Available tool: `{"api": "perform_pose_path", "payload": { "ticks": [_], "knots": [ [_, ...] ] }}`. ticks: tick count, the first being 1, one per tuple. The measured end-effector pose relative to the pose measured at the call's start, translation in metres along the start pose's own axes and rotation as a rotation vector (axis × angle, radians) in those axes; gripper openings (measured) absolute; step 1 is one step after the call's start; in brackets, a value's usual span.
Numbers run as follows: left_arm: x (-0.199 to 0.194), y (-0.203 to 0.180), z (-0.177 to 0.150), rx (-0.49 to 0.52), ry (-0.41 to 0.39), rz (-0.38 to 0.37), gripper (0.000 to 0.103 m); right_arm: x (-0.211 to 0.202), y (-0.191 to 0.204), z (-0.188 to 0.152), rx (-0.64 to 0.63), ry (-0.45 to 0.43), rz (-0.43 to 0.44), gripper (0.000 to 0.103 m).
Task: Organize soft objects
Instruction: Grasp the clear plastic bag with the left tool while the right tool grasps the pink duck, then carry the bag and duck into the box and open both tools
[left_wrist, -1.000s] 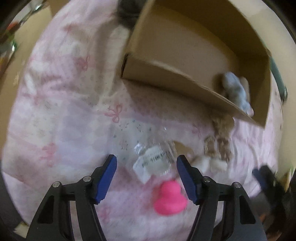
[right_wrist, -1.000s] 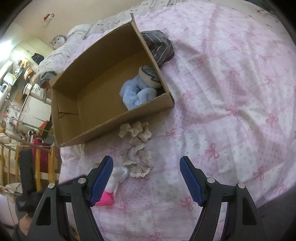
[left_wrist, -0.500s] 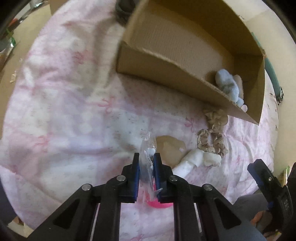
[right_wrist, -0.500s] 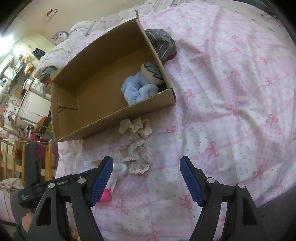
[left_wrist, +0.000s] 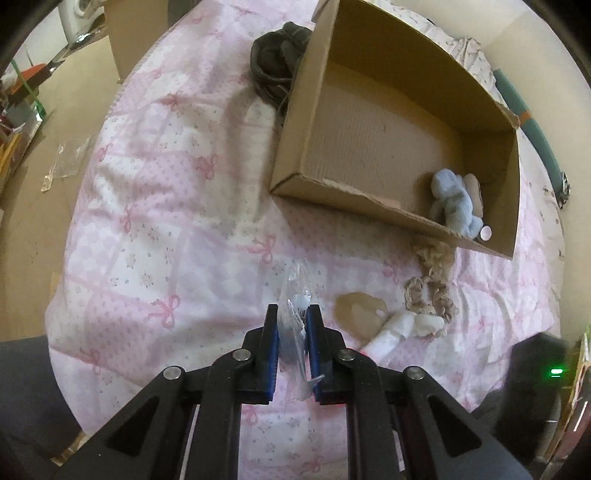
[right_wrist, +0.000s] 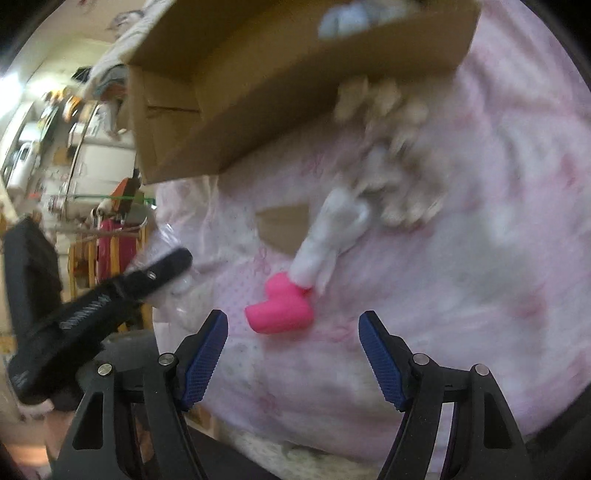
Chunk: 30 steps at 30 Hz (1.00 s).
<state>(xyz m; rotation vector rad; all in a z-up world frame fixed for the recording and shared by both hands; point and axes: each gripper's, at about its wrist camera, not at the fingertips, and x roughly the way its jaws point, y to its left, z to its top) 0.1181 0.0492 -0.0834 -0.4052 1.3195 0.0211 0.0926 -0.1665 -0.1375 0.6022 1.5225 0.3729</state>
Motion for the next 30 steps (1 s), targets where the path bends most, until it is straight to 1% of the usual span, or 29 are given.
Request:
{"api": "perform_pose_path", "payload": {
  "ticks": [1,3,5,6,7,9,12,14,20,23,26,28,30],
  "knots": [
    [0.001,0.002,0.0,-0.001,0.003,-0.011,0.013,0.009,-0.001,-0.001,0.029,0.01,0.005,0.064],
    [0.002,0.007,0.001,0.005,0.006,-0.011,0.013,0.024,-0.001,0.0,0.057,0.033,0.021,0.063],
    [0.004,0.011,0.001,0.003,0.009,-0.018,0.013,0.031,0.005,0.001,0.04,0.027,0.021,0.061],
    [0.005,0.013,0.002,0.001,0.013,-0.021,0.013,0.031,0.01,0.001,0.014,0.015,0.014,0.053],
    [0.006,0.015,0.002,-0.003,0.014,-0.021,0.013,0.03,0.015,0.0,-0.014,0.009,0.001,0.051],
    [0.007,0.017,0.001,-0.02,0.011,-0.031,0.013,0.028,0.018,-0.002,-0.046,0.009,-0.02,0.051],
    [0.005,0.014,-0.001,-0.035,0.006,-0.046,0.013,0.023,0.013,-0.007,-0.044,0.016,-0.016,0.051],
    [0.001,0.007,-0.003,-0.028,-0.002,-0.048,0.013,0.01,0.01,-0.009,-0.04,-0.002,-0.002,0.051],
    [-0.019,-0.009,-0.009,-0.018,-0.031,-0.036,0.013,-0.028,0.01,-0.011,-0.088,-0.068,0.031,0.051],
    [-0.027,-0.019,-0.009,0.004,-0.049,-0.04,0.013,-0.038,0.009,-0.016,-0.099,-0.089,0.039,0.051],
    [-0.026,-0.028,-0.005,0.032,-0.027,-0.048,0.013,-0.046,0.004,-0.018,-0.094,-0.104,0.042,0.051],
    [-0.025,-0.039,-0.001,0.078,-0.01,-0.055,0.013,-0.06,-0.003,-0.018,-0.085,-0.128,0.059,0.051],
    [-0.032,-0.05,0.002,0.14,-0.047,-0.051,0.013,-0.073,-0.008,-0.016,-0.084,-0.17,0.057,0.051]
  ]
}}
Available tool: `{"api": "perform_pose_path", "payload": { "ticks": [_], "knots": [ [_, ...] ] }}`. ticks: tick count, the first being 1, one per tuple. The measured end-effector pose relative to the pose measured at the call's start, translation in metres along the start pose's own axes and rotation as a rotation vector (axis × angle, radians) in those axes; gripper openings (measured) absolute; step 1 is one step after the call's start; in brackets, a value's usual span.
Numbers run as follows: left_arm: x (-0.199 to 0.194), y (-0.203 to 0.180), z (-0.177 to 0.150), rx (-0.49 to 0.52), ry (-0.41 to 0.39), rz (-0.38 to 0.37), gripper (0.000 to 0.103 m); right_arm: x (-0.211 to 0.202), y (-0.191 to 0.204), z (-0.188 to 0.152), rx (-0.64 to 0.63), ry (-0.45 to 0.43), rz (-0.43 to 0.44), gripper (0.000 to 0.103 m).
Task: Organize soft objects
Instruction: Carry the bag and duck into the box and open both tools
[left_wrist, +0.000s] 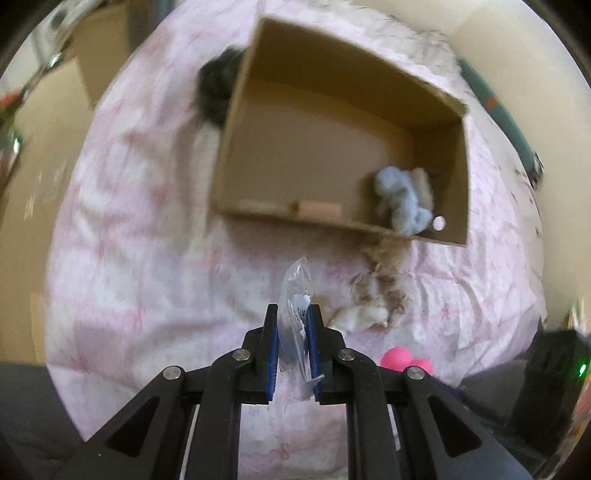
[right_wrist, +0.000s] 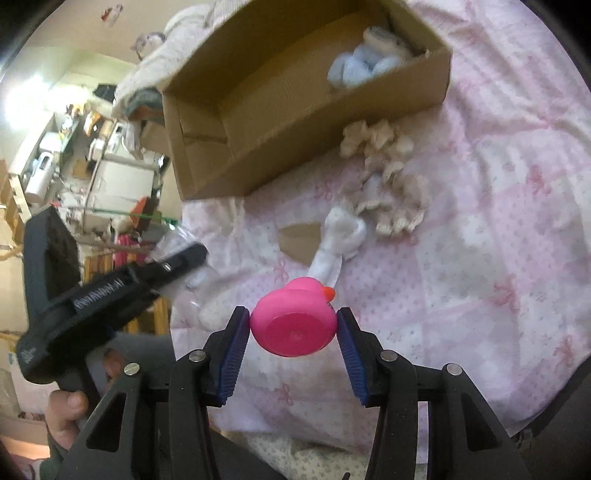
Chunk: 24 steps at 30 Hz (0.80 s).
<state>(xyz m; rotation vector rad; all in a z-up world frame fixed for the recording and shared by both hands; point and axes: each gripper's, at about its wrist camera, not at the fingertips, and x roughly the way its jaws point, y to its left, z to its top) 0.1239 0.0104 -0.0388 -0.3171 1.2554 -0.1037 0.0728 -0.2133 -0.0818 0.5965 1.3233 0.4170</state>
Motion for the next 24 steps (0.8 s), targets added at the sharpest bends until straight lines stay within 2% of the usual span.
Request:
{"api": "perform_pose_path", "payload": {
  "ticks": [4,7,11,14,17,20,24],
  "knots": [
    [-0.01,-0.011,0.01,0.132,-0.066,0.001,0.013,-0.02,0.001,0.015,-0.07,-0.069,-0.032,0.051],
    [-0.009,-0.01,0.018,0.181,-0.082,0.012,0.013,-0.033,0.007,0.03,-0.133,-0.135,-0.07,0.051],
    [-0.022,0.002,0.037,0.126,-0.129,-0.042,0.013,-0.05,0.019,0.053,-0.208,-0.221,-0.113,0.051],
    [-0.028,0.006,0.053,0.085,-0.172,-0.049,0.013,-0.055,0.025,0.075,-0.224,-0.249,-0.14,0.051],
    [-0.015,-0.003,0.073,0.11,-0.179,-0.007,0.013,-0.056,0.03,0.099,-0.279,-0.271,-0.164,0.051],
    [-0.004,-0.007,0.088,0.087,-0.182,-0.026,0.013,-0.047,0.032,0.121,-0.321,-0.277,-0.152,0.051],
    [0.019,-0.014,0.099,0.138,-0.204,0.038,0.013,-0.028,0.034,0.144,-0.33,-0.263,-0.163,0.051]
  ]
}}
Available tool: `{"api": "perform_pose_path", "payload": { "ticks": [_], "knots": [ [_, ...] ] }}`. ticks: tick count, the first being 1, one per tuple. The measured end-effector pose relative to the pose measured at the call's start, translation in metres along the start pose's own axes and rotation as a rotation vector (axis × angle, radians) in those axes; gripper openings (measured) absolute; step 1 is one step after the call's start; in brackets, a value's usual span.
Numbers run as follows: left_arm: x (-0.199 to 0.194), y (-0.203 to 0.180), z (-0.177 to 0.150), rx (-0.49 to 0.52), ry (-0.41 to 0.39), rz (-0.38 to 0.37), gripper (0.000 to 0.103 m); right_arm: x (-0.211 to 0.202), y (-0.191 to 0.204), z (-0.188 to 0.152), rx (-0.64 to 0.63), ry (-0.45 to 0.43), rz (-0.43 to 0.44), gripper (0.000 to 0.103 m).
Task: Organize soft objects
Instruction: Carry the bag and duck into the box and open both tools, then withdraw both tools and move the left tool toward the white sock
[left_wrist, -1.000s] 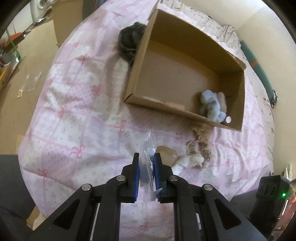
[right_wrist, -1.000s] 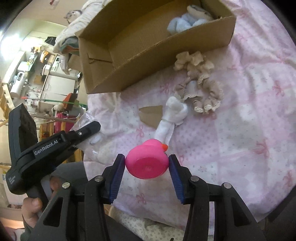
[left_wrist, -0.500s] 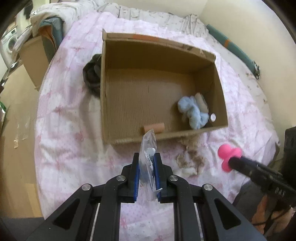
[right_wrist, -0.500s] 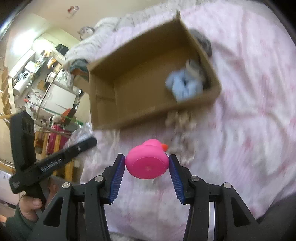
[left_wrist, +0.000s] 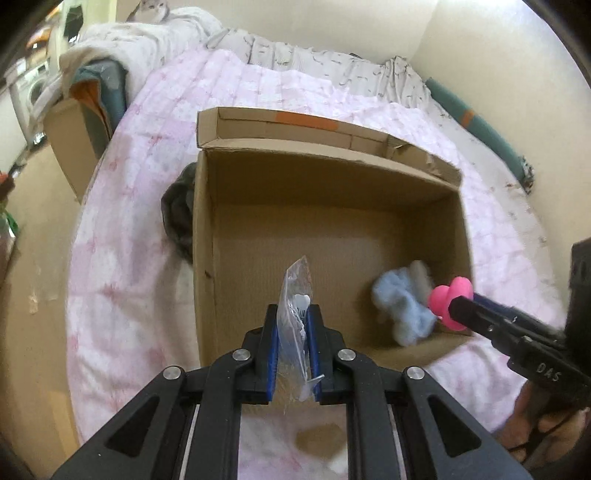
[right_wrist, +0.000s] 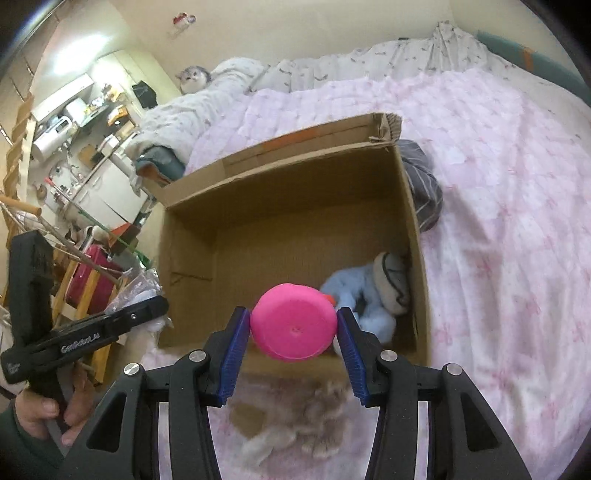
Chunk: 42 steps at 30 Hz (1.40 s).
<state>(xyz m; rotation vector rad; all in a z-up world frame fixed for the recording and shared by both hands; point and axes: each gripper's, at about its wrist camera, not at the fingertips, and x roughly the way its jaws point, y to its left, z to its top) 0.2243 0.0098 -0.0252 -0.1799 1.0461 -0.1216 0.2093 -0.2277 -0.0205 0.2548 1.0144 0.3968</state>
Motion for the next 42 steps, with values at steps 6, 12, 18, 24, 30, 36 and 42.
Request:
{"api": "perform_pose_path", "payload": {
  "ticks": [6,12,18,24,30,36,42],
  "knots": [
    [0.031,0.008,-0.009,-0.05,0.052,0.022,0.013,0.037,0.003,-0.008,-0.045,0.042,-0.037,0.051],
    [0.037,0.003,-0.015,-0.022,0.054,0.034,0.013,0.042,0.001,-0.011,-0.046,0.064,-0.045,0.051],
    [0.036,0.002,-0.017,-0.009,0.048,0.049,0.013,0.048,-0.001,-0.01,-0.031,0.072,-0.068,0.051],
    [0.031,-0.002,-0.02,0.0,0.042,0.034,0.036,0.042,-0.005,-0.01,-0.013,0.03,-0.051,0.065],
    [0.014,-0.01,-0.019,0.011,-0.034,0.03,0.076,0.029,-0.007,-0.006,0.002,-0.03,-0.006,0.085],
    [-0.006,-0.016,-0.02,0.055,-0.097,0.076,0.076,0.002,-0.005,-0.005,-0.015,-0.16,-0.006,0.103],
    [-0.03,-0.008,-0.021,0.039,-0.15,0.1,0.076,-0.02,-0.009,-0.011,0.012,-0.174,-0.02,0.103]
  ]
}}
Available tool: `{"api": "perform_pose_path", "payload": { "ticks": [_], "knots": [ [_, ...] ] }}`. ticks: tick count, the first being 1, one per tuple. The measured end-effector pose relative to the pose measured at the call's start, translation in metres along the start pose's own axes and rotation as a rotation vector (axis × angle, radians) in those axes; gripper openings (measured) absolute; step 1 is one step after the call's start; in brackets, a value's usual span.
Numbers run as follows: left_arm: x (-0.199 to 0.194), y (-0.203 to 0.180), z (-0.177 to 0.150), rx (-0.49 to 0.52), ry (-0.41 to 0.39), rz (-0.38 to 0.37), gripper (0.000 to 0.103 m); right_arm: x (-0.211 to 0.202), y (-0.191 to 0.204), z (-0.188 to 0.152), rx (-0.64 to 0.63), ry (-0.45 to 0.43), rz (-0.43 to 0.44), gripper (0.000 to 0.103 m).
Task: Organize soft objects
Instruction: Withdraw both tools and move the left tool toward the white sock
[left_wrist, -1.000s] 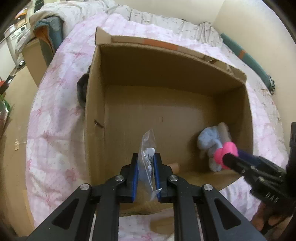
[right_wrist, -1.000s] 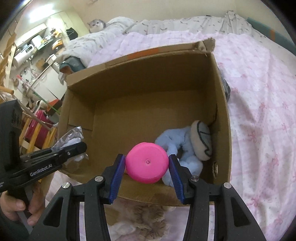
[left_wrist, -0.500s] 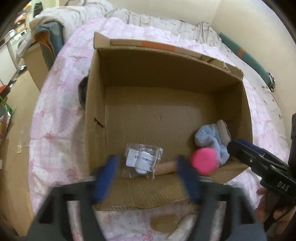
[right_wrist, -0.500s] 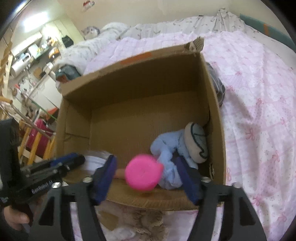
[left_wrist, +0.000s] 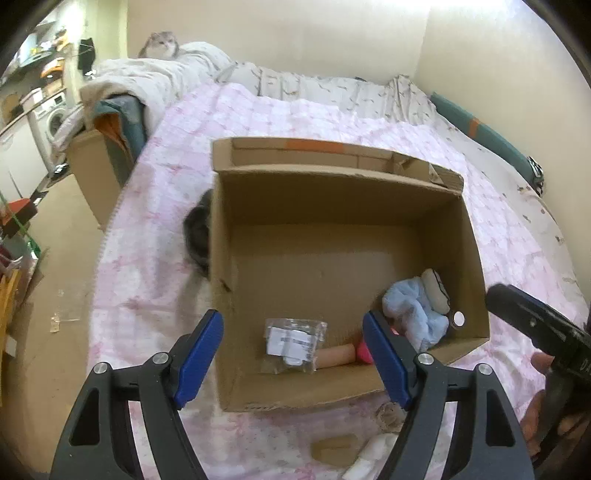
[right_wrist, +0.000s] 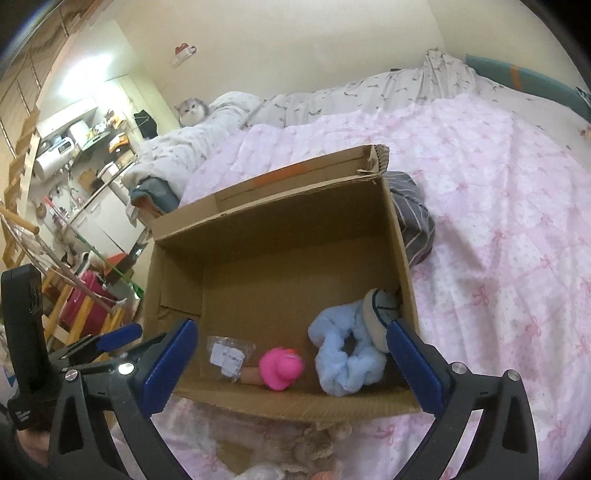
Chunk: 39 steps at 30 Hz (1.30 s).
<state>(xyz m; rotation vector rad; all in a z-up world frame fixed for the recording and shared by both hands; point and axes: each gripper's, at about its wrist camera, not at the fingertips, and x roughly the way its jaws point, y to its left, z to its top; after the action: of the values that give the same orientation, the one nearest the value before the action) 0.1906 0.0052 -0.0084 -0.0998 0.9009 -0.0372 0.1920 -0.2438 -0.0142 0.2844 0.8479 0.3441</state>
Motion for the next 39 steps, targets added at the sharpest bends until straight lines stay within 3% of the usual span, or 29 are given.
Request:
{"api": "perform_pose_path", "payload": {
  "ticks": [5,9,20,24,26,29,35,39],
  "knots": [
    [-0.016,0.013,-0.008,-0.034,-0.005,0.008,0.076,-0.014,0.005,-0.005,0.028,0.021,-0.007,0.103],
    [-0.027,0.023,-0.023,-0.07,-0.007,-0.002,0.076,-0.027,0.022,-0.016,-0.025,0.022,-0.024,0.103],
    [-0.061,0.028,-0.061,-0.018,-0.039,0.027,0.076,-0.061,0.04,-0.054,-0.064,0.037,-0.041,0.103],
    [-0.052,0.043,-0.08,-0.083,0.049,0.009,0.076,-0.061,0.035,-0.069,-0.034,0.064,-0.033,0.103],
    [-0.043,0.047,-0.085,-0.11,0.11,0.033,0.075,-0.057,0.028,-0.077,-0.002,0.086,-0.052,0.103],
    [-0.033,0.045,-0.094,-0.095,0.128,0.074,0.075,-0.048,0.016,-0.082,0.053,0.121,-0.08,0.103],
    [0.003,0.036,-0.101,-0.131,0.267,-0.033,0.075,-0.029,0.006,-0.09,0.086,0.193,-0.108,0.103],
    [0.027,0.027,-0.105,-0.159,0.36,-0.128,0.063,-0.023,0.007,-0.09,0.084,0.198,-0.119,0.103]
  ]
}}
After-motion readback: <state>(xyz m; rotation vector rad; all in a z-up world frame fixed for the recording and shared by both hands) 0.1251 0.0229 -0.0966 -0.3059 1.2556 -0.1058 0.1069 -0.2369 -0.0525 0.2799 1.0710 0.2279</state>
